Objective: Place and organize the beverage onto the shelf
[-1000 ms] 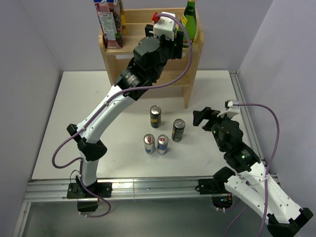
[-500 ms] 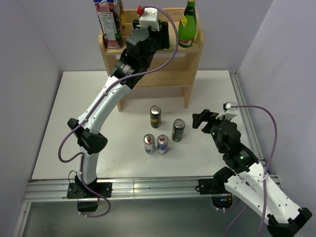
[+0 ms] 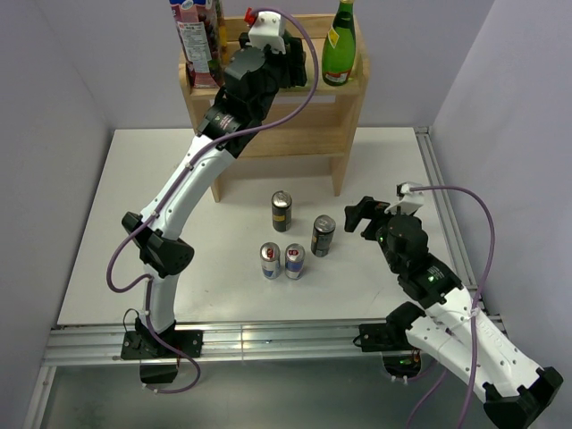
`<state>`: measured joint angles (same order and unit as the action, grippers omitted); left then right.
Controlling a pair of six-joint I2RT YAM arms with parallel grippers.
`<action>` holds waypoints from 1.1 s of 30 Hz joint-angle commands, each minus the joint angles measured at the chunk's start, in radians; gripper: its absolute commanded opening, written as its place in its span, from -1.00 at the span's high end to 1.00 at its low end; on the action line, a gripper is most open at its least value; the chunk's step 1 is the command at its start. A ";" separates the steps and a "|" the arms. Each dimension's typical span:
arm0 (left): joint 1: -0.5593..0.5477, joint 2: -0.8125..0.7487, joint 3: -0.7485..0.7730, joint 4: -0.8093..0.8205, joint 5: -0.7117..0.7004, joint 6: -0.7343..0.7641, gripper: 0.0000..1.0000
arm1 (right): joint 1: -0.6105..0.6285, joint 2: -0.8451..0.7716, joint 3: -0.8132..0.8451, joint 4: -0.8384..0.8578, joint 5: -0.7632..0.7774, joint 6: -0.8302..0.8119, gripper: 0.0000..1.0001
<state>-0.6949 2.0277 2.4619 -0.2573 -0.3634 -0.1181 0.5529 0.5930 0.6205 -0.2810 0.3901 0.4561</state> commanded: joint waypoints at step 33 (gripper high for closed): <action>0.000 -0.020 0.060 0.190 0.049 0.001 -0.73 | 0.002 -0.009 -0.044 0.060 -0.005 0.021 -1.00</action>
<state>-0.6952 2.0281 2.4767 -0.1173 -0.3332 -0.1173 0.5529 0.5922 0.5854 -0.2584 0.3763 0.4717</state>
